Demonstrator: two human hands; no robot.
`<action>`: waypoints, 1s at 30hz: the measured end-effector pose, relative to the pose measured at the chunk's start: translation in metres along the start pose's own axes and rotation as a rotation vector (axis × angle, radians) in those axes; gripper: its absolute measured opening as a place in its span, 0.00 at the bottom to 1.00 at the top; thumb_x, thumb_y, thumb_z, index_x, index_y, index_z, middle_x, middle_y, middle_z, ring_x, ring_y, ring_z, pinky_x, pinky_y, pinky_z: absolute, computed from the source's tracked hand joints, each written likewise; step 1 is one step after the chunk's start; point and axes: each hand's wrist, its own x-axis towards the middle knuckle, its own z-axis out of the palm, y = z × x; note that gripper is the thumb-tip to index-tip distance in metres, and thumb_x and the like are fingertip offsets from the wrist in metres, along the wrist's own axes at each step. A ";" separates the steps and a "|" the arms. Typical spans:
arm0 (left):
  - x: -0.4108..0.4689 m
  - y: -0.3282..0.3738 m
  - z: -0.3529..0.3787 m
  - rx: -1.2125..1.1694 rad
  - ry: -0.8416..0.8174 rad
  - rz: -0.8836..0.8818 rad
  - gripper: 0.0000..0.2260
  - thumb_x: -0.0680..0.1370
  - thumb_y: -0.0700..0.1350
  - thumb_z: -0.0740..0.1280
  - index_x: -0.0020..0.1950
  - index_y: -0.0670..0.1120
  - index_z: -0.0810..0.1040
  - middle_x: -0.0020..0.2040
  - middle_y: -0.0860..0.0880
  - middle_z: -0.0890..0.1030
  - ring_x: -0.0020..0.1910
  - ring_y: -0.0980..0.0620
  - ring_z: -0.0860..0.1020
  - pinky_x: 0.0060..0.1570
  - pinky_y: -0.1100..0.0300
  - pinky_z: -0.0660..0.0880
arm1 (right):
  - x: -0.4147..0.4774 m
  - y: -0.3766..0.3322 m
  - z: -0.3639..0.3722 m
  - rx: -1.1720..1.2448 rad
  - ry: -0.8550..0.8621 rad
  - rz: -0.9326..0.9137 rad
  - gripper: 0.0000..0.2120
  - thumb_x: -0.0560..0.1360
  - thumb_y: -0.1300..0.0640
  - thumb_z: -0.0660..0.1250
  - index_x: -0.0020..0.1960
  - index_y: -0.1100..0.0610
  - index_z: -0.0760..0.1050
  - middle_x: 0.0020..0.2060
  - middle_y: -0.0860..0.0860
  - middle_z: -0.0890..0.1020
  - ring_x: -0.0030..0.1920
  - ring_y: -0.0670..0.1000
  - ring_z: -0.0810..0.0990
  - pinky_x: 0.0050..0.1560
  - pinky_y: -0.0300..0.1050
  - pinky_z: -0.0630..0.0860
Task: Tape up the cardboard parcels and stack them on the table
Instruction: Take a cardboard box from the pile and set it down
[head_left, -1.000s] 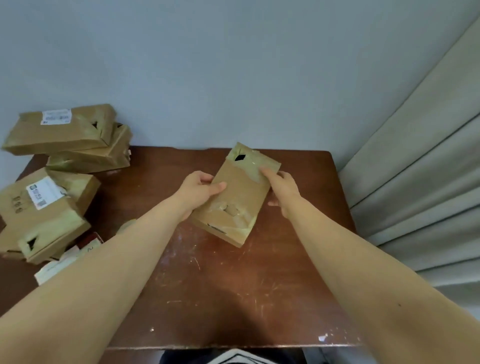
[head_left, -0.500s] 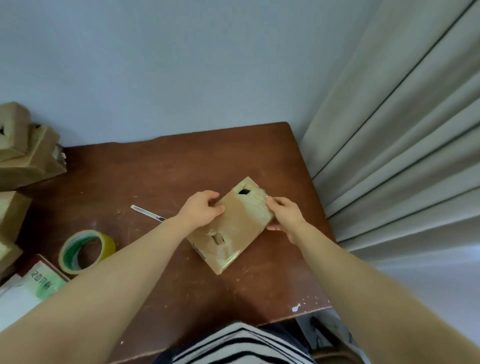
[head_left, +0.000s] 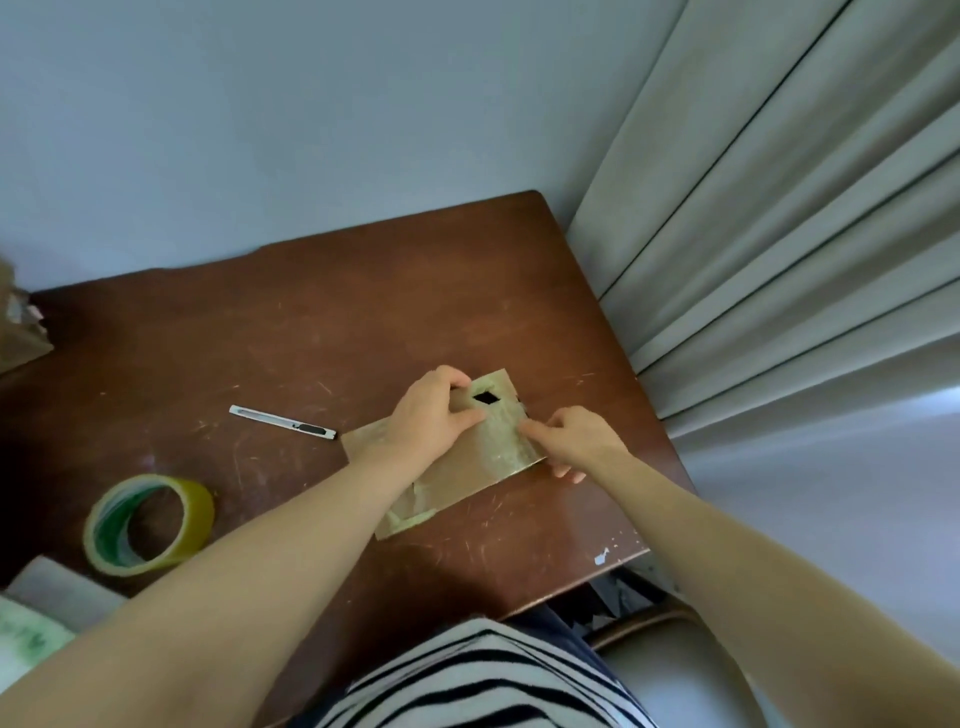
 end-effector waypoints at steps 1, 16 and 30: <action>0.000 0.000 0.001 0.012 0.010 0.009 0.19 0.73 0.54 0.72 0.60 0.50 0.75 0.58 0.52 0.76 0.59 0.51 0.74 0.49 0.62 0.66 | 0.001 -0.002 0.000 -0.046 0.105 -0.052 0.16 0.75 0.41 0.62 0.46 0.54 0.75 0.40 0.50 0.82 0.44 0.53 0.82 0.43 0.44 0.77; 0.000 0.020 0.009 -0.077 0.145 0.154 0.06 0.76 0.42 0.69 0.51 0.42 0.83 0.52 0.46 0.80 0.52 0.46 0.78 0.51 0.57 0.71 | 0.015 -0.012 0.011 0.097 0.123 -0.334 0.22 0.76 0.55 0.68 0.67 0.59 0.71 0.61 0.55 0.77 0.58 0.54 0.76 0.61 0.48 0.72; -0.021 0.001 0.012 0.613 -0.083 0.398 0.30 0.76 0.63 0.59 0.75 0.53 0.62 0.78 0.48 0.55 0.76 0.50 0.55 0.74 0.48 0.43 | 0.018 -0.012 0.003 -0.010 0.053 -0.428 0.15 0.77 0.56 0.65 0.62 0.60 0.76 0.55 0.56 0.80 0.54 0.55 0.77 0.56 0.50 0.74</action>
